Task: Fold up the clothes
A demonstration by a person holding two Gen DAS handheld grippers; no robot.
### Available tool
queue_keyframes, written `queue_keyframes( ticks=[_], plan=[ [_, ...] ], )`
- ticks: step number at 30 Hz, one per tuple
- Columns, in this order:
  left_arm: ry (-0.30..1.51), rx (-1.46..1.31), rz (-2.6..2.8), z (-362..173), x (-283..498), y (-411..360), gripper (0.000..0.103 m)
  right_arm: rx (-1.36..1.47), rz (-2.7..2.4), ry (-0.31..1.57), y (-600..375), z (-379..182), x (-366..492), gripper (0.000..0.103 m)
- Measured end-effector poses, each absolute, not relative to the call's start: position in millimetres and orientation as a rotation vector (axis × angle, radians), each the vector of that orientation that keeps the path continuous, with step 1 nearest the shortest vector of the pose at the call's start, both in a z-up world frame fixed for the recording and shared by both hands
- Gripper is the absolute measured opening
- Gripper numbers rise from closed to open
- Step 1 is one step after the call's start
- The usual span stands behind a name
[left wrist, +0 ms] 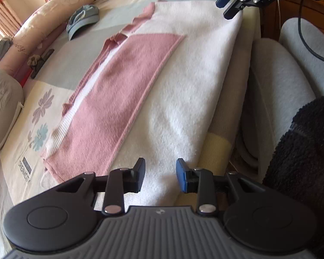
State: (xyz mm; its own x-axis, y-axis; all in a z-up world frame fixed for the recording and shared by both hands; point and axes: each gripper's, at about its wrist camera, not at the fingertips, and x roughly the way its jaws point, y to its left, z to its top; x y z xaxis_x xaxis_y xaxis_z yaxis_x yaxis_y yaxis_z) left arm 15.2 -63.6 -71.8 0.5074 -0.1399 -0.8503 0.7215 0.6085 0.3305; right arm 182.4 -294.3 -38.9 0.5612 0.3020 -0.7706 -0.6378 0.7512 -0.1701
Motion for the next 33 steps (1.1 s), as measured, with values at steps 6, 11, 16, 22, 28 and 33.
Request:
queue_keyframes(
  ticks=[6, 11, 16, 22, 28, 33],
  plan=[
    [0.985, 0.457, -0.508, -62, 29, -16, 0.055, -0.357, 0.515, 0.832, -302, -67, 185, 0.043],
    [0.928, 0.365, -0.468, -48, 63, -4, 0.061, -0.255, 0.434, 0.804, -317, -48, 198, 0.052],
    [0.903, 0.308, -0.442, -47, 94, 3, 0.062, -0.1, 0.337, 0.787, -321, -62, 228, 0.071],
    [0.98, 0.169, -0.443, -73, 115, 29, 0.087, 0.038, 0.262, 0.715, -321, -81, 217, 0.081],
    [0.854, 0.172, -0.463, -43, 132, 18, 0.085, 0.102, 0.214, 0.731, -313, -80, 218, 0.096],
    [0.874, 0.271, -0.442, -64, 162, -12, 0.086, 0.018, 0.156, 0.773, -291, -81, 220, 0.103]
  ],
)
